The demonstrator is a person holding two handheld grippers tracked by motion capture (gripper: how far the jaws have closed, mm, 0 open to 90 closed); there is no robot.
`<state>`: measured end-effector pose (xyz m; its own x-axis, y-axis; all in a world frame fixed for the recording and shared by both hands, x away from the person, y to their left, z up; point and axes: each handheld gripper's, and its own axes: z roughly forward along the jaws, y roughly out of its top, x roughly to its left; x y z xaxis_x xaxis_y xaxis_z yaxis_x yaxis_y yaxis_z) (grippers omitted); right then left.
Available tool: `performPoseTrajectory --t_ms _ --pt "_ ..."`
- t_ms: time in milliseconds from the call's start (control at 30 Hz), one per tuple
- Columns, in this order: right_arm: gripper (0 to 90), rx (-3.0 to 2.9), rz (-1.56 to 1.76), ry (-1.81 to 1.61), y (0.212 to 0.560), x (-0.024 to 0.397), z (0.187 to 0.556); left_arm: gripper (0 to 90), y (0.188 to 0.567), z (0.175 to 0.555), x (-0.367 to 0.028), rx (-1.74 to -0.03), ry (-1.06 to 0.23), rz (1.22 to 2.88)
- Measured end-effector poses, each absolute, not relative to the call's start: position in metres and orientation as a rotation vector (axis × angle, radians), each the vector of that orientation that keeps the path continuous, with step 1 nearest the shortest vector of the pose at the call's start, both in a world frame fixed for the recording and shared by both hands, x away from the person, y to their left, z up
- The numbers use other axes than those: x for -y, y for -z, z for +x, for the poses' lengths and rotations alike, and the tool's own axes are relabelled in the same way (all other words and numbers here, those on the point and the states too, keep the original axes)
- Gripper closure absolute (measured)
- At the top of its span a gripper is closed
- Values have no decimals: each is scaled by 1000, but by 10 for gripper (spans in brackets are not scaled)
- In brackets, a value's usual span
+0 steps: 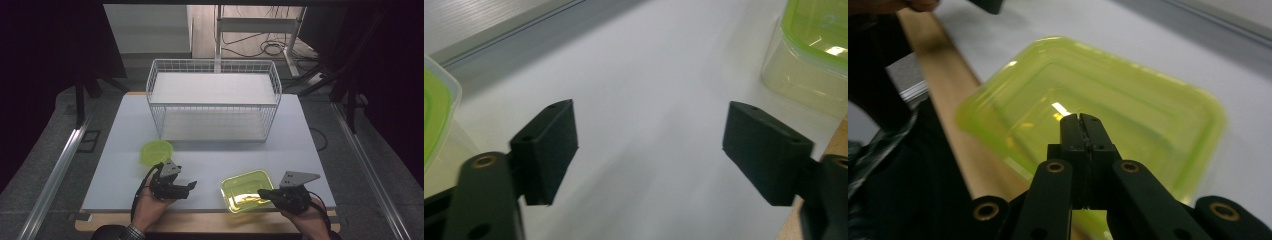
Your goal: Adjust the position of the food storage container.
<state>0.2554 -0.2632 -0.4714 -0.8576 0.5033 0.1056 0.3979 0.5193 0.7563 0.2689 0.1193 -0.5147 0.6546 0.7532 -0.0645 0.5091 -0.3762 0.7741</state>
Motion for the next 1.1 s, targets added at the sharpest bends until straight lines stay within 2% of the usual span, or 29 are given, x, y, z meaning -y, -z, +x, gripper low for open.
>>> performPoseTrajectory --t_ms 133,300,633,867,1000,1100 --pt "893 -2677 718 -1256 475 261 244 191 515 266 -118 -977 -378 2071" --pt "893 -2746 660 -1215 482 257 240 245 514 263 -118 -978 -367 2073" --pt "892 -2741 661 -1202 487 243 251 293 514 263 -119 -988 -350 2075" --pt "891 -2712 743 -1217 490 233 272 325 515 264 -115 -986 -355 2104" --pt "891 -2701 728 -1245 483 236 273 361 515 263 -114 -976 -355 2106" --pt "891 -2574 825 -1257 468 261 282 419 514 263 -113 -970 -343 2105"
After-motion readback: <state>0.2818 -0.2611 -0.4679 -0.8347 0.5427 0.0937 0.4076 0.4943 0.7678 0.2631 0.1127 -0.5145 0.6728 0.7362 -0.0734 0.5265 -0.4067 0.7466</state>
